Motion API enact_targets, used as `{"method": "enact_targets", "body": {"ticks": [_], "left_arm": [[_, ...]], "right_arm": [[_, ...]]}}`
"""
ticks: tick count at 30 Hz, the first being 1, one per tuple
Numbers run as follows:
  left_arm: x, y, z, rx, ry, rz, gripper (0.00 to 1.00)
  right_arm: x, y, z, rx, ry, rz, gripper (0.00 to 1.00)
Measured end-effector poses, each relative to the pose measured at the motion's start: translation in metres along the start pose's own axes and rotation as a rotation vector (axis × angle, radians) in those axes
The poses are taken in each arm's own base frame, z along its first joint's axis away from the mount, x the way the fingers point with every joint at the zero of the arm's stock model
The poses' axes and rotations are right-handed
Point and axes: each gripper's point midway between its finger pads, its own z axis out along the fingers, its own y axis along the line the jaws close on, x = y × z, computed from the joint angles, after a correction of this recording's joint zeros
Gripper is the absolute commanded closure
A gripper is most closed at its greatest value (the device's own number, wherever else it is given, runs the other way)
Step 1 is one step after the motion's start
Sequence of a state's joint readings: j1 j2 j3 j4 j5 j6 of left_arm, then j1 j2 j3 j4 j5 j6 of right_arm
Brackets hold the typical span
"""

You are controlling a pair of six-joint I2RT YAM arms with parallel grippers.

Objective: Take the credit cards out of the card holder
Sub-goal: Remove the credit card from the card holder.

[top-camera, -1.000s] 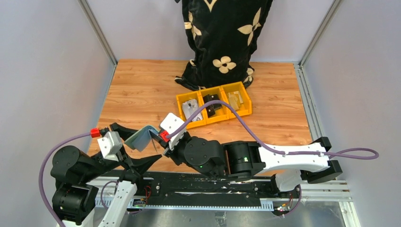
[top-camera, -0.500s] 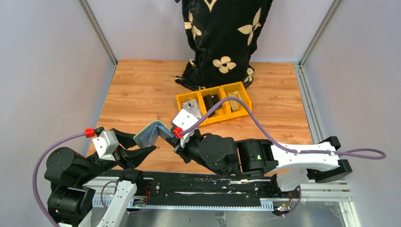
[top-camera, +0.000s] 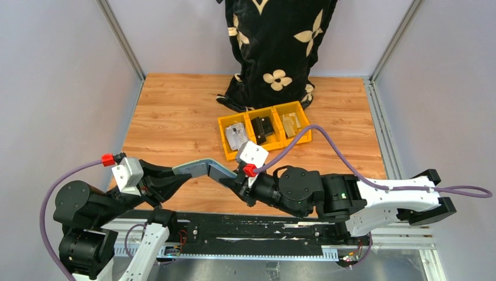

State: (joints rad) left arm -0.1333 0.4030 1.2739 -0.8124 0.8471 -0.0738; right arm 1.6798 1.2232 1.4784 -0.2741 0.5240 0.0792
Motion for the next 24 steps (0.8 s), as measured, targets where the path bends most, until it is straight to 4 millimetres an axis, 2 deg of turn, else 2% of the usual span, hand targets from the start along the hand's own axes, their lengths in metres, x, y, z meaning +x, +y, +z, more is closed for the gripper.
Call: {"method": "enact_targets", "body": {"ticks": [3, 4, 7, 9, 11, 17, 24], "left_arm": [[-0.004, -0.003, 0.001, 0.019, -0.011, -0.019, 0.67], [-0.005, -0.004, 0.002, 0.026, -0.014, -0.023, 0.56], [-0.008, -0.01, 0.002, 0.057, -0.023, -0.047, 0.41], [-0.009, -0.015, 0.003, 0.085, -0.025, -0.07, 0.38], [-0.01, -0.021, 0.003, 0.12, -0.024, -0.1, 0.41], [-0.014, -0.036, 0.008, 0.25, 0.004, -0.202, 0.65], [-0.015, -0.049, 0.009, 0.379, 0.036, -0.318, 0.79]], "right_arm": [[-0.002, 0.007, -0.006, -0.062, -0.019, 0.007, 1.0], [-0.003, 0.009, -0.007, -0.078, -0.023, 0.008, 1.0], [-0.004, 0.02, -0.013, -0.158, -0.038, 0.013, 1.0], [-0.005, 0.029, -0.017, -0.214, -0.046, 0.014, 1.0], [-0.006, 0.034, -0.019, -0.258, -0.053, 0.017, 1.0], [-0.005, 0.036, -0.026, -0.322, -0.066, 0.022, 1.0], [0.001, 0.03, -0.031, -0.4, -0.068, 0.046, 1.0]]}}
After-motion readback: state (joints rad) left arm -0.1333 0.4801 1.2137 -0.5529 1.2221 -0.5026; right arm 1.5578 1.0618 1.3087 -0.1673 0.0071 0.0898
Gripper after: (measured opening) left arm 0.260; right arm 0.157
